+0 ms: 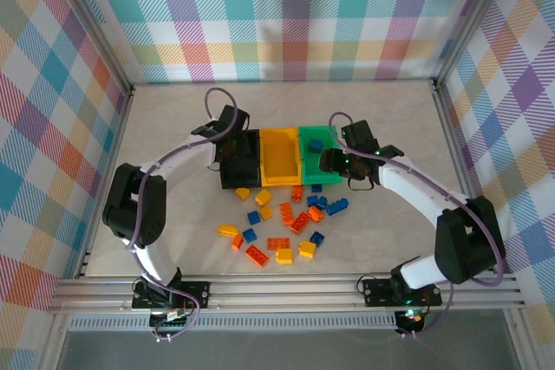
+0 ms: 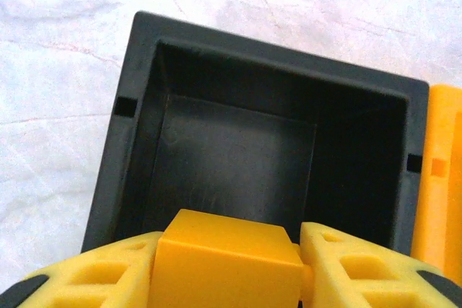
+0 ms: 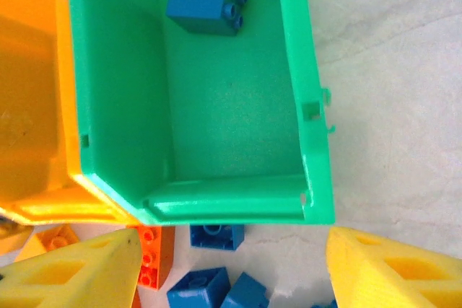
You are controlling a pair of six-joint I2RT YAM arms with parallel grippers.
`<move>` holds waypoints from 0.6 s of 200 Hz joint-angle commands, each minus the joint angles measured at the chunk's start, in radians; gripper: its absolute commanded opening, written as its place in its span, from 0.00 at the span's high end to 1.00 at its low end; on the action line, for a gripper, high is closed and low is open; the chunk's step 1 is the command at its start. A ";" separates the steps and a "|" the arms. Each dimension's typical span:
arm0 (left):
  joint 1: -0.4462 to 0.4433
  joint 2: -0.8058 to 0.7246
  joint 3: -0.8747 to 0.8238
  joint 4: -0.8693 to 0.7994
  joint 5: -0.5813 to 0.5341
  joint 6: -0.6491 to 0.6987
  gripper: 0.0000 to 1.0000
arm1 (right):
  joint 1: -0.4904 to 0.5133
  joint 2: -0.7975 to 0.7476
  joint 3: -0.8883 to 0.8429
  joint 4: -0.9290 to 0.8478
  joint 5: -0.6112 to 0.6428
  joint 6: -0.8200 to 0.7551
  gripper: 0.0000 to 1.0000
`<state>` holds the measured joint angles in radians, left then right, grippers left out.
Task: Sort the legos into containers by color
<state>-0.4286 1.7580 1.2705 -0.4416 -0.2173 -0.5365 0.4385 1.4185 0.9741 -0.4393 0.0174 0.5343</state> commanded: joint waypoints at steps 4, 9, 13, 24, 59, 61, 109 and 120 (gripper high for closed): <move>0.016 0.016 0.037 -0.014 0.026 -0.002 0.42 | 0.001 -0.043 -0.031 -0.060 -0.102 -0.036 0.33; 0.016 0.014 0.040 -0.014 0.031 -0.002 0.38 | 0.005 -0.047 -0.038 -0.067 -0.121 -0.045 0.34; 0.015 0.010 0.041 -0.014 0.035 -0.003 0.36 | 0.009 -0.051 -0.043 -0.076 -0.139 -0.052 0.34; 0.015 -0.010 0.042 -0.012 0.055 -0.014 0.30 | 0.032 -0.056 -0.056 -0.096 -0.190 -0.080 0.34; 0.003 -0.146 -0.022 0.037 0.149 -0.059 0.18 | 0.183 -0.029 -0.093 -0.138 -0.178 -0.131 0.35; 0.000 -0.156 -0.025 0.039 0.153 -0.061 0.17 | 0.188 -0.025 -0.094 -0.136 -0.176 -0.134 0.36; -0.076 -0.377 -0.149 0.002 0.202 -0.066 0.00 | 0.263 0.087 -0.044 -0.192 -0.092 -0.197 0.52; -0.089 -0.425 -0.185 -0.010 0.204 -0.067 0.00 | 0.277 0.114 -0.037 -0.211 -0.079 -0.204 0.52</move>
<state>-0.4839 1.4162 1.1564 -0.4152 -0.0448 -0.5972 0.6899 1.4849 0.8940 -0.5812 -0.1051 0.3817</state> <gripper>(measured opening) 0.998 0.483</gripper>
